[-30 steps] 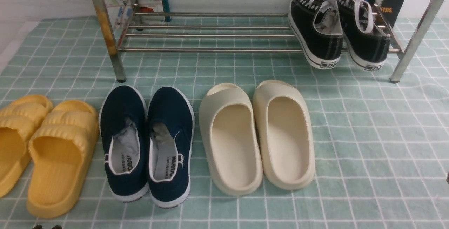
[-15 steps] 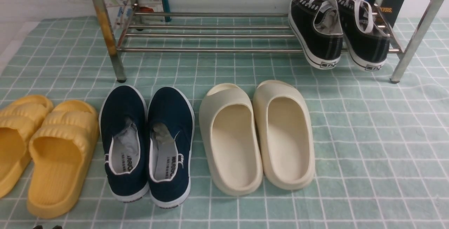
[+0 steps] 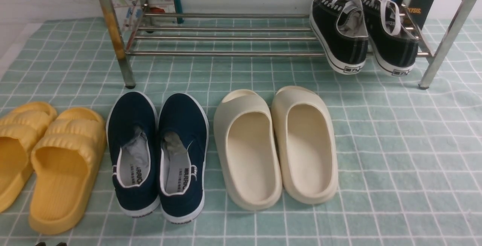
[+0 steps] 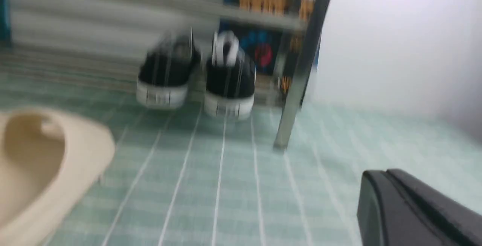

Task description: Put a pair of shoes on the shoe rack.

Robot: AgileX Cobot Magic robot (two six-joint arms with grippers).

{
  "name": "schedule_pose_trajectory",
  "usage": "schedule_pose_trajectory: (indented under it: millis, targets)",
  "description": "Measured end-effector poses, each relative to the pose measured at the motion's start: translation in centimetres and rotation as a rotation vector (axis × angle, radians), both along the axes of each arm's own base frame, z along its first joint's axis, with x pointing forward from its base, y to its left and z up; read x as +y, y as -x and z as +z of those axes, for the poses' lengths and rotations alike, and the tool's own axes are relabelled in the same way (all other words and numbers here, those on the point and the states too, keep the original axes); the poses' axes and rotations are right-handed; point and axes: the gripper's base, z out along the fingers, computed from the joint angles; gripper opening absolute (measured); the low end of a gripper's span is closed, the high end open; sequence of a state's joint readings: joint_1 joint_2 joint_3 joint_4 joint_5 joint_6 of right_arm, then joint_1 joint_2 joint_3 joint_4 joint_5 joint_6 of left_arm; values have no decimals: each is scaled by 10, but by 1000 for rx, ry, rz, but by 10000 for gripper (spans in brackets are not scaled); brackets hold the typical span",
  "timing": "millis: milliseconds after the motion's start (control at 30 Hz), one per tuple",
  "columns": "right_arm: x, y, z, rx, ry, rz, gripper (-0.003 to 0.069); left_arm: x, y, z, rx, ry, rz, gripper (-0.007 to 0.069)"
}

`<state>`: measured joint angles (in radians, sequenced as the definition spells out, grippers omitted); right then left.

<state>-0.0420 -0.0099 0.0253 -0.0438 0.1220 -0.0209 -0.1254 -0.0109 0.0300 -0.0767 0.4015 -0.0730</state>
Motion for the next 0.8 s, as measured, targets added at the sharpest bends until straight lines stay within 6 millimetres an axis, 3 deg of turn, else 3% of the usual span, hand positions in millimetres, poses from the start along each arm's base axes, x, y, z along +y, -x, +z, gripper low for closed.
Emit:
schedule_pose_trajectory:
  millis: [133,800]
  targets:
    - [1,4,-20,225,-149,-17,-3,0,0,0,0,0,0,239]
    - [1,4,-20,244,-175,-23,4,0,0,0,1,0,0,239]
